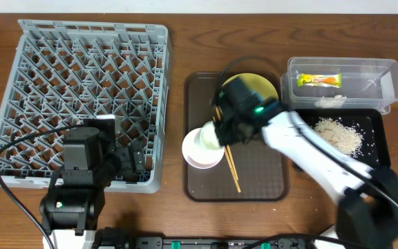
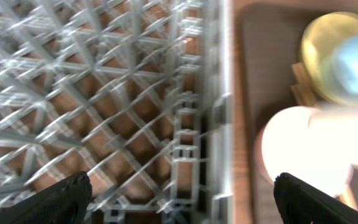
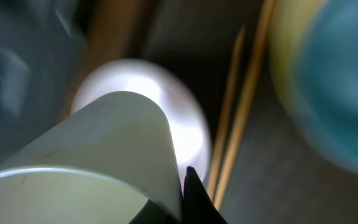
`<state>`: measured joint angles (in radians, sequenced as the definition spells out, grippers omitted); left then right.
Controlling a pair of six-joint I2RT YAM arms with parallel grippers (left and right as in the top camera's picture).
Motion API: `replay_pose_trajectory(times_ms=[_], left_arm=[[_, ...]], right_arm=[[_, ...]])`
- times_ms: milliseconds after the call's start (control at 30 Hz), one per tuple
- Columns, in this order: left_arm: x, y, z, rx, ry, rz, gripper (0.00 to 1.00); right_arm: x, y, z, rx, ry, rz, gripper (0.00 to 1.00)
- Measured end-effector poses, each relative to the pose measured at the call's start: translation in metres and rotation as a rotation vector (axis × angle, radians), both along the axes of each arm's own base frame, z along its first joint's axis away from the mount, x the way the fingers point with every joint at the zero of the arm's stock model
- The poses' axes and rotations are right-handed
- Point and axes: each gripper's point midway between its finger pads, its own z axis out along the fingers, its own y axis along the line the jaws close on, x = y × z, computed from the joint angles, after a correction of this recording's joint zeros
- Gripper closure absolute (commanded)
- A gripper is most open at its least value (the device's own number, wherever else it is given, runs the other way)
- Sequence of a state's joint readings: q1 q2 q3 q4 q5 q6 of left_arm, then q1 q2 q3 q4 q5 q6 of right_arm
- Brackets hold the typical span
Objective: Sort waste into correct bins and load items into the dishwasher
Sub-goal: 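Lift the white cup and hold it toward the left gripper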
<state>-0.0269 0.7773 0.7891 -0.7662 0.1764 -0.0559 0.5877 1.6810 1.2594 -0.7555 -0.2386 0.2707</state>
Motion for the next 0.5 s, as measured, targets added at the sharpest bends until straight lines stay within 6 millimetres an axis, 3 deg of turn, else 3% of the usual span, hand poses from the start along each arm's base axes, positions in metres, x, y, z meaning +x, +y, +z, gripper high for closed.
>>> replay_pose_trajectory(times_ms=[133, 233, 367, 500], left_arm=[[0.011, -0.022, 0.016, -0.106, -0.073, -0.078, 0.05], [0.022, -0.038, 0.028, -0.197, -0.118, -0.127, 0.05], [0.037, -0.064, 0.043, -0.334, -0.157, -0.22, 0.05], [0.052, -0.094, 0.06, -0.483, -0.204, -0.381, 0.05]], right_arm=[[0.038, -0.021, 0.071, 0.13, -0.177, -0.092, 0.99], [0.052, -0.036, 0.103, 0.235, -0.23, -0.127, 0.99], [0.059, -0.04, 0.113, 0.379, -0.186, -0.11, 0.99], [0.056, -0.027, 0.124, 0.532, -0.137, -0.029, 0.99]])
